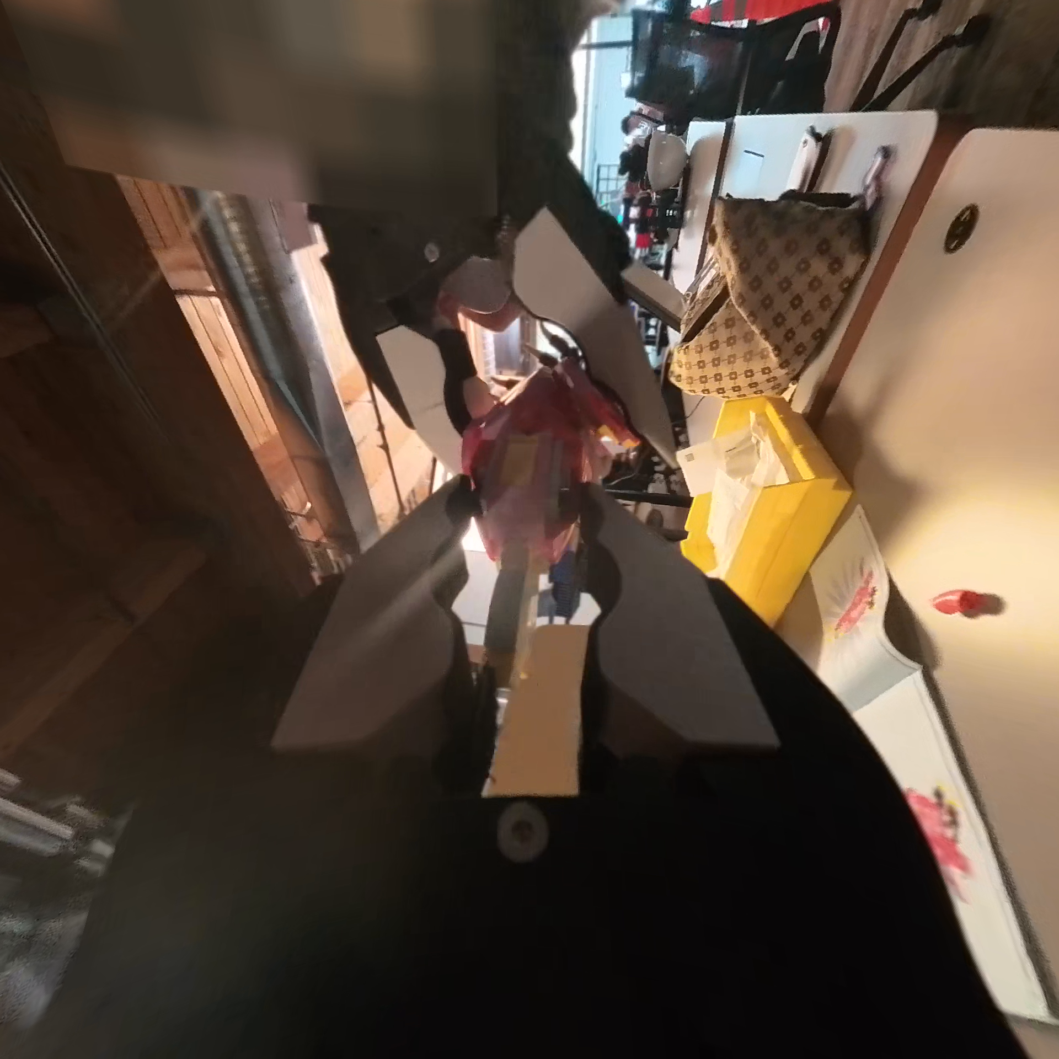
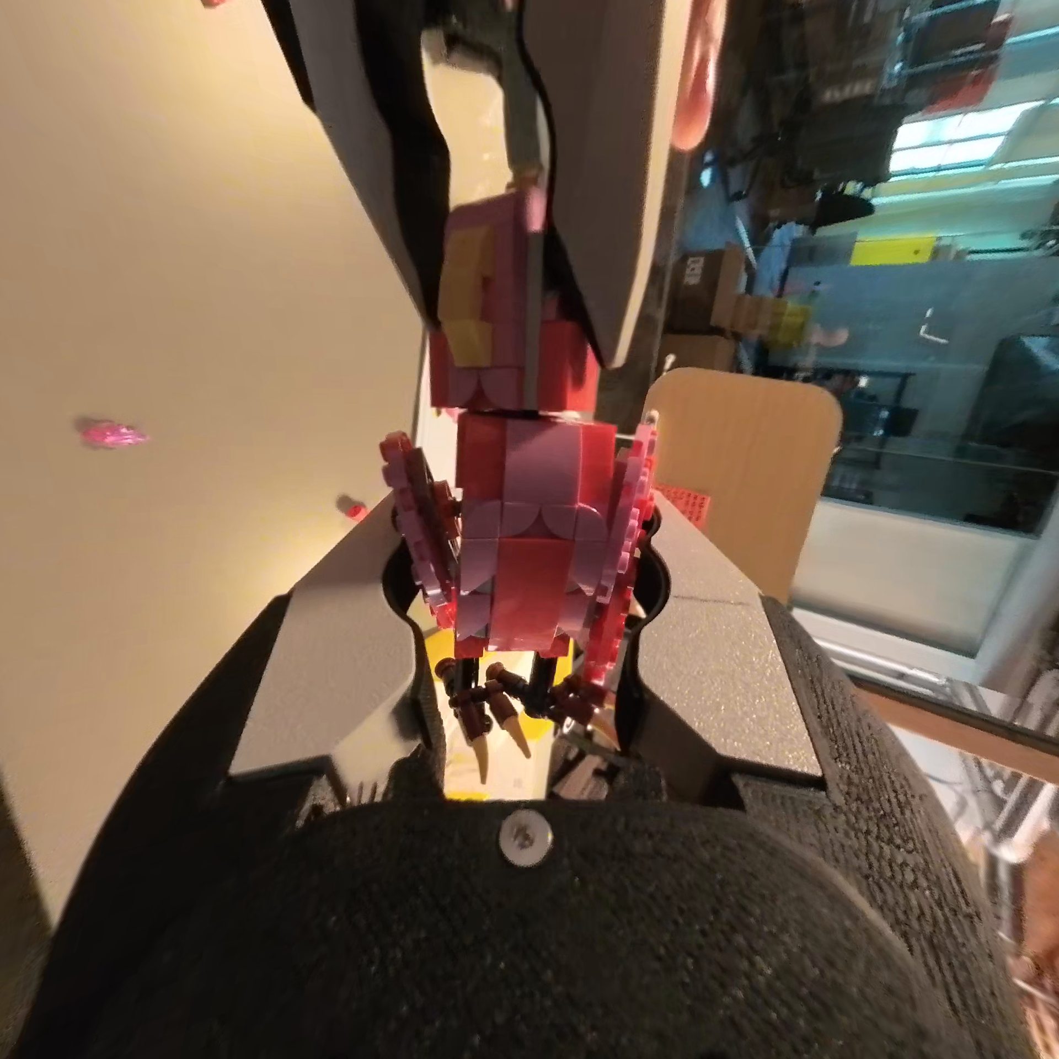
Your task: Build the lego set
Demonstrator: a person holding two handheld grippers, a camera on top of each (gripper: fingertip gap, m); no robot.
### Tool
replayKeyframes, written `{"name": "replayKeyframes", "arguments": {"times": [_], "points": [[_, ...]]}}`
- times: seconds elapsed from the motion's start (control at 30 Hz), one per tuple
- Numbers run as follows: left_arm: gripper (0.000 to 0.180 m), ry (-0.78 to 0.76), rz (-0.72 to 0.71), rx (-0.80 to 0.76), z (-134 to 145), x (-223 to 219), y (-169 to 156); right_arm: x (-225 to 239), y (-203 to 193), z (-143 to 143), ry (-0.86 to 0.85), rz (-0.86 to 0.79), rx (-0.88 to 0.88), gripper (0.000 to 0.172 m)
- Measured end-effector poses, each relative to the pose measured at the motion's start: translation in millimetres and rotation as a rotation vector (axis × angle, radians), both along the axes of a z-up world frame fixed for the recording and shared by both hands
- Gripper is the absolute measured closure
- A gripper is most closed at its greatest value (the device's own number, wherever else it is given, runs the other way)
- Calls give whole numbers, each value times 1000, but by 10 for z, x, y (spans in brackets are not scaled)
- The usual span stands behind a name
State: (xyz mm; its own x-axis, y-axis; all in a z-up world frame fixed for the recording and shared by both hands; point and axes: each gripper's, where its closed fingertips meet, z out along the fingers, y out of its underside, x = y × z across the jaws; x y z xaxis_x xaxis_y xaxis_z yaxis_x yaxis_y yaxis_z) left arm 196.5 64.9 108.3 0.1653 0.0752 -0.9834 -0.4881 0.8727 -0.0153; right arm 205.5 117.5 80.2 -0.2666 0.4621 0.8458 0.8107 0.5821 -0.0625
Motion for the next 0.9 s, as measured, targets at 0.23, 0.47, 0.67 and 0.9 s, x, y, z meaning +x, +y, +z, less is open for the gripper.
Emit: {"name": "replayKeyframes", "arguments": {"times": [0.23,0.47,0.67,0.9], "points": [[125,-265,-154,-369,220,30,-37,-56,124,180,226,139,241,96],[84,-603,-165,-543,478,-184,26,-162,226,354,448,207,385,96],[69,-909,-259,-793,481,-463,185,-367,223,453,675,317,358,96],[101,-938,-119,-799,326,-259,321,-596,51,684,877,452,550,96]]}}
